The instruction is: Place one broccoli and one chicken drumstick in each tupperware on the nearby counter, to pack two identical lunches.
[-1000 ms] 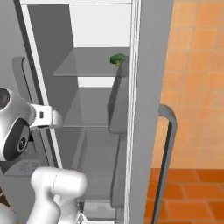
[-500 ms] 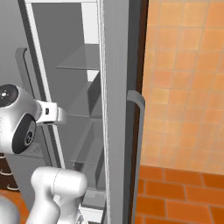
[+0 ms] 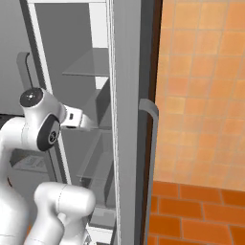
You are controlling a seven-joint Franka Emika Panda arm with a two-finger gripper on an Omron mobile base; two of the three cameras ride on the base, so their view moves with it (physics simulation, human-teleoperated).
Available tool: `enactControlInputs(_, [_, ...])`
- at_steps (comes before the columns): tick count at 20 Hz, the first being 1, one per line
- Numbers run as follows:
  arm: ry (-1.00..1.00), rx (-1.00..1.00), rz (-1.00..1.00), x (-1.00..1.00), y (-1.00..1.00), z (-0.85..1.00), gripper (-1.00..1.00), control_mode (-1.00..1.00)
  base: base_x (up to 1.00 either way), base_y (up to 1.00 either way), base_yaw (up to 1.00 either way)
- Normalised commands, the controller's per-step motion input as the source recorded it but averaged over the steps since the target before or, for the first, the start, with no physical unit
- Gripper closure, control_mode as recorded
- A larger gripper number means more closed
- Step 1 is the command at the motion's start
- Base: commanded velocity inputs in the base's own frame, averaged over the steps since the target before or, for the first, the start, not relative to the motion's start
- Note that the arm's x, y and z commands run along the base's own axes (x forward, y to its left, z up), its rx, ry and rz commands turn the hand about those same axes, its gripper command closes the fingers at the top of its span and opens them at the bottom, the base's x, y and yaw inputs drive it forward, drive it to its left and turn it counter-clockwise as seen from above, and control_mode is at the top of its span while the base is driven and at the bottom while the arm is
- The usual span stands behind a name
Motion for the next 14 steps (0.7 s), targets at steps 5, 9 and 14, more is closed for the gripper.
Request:
enactControlInputs(5, [0.12, 0.09, -0.25, 0.98, -0.28, -0.46, -1.0, -1.0, 0.0, 0.0, 0.0])
enactControlInputs(9, [0.04, 0.02, -0.11, 0.9, -0.22, -0.07, -1.0, -1.0, 0.0, 0.0, 0.0])
enactControlInputs(14, [0.04, 0.0, -0.04, 0.87, -0.22, -0.12, -1.0, -1.0, 0.0, 0.0, 0.0])
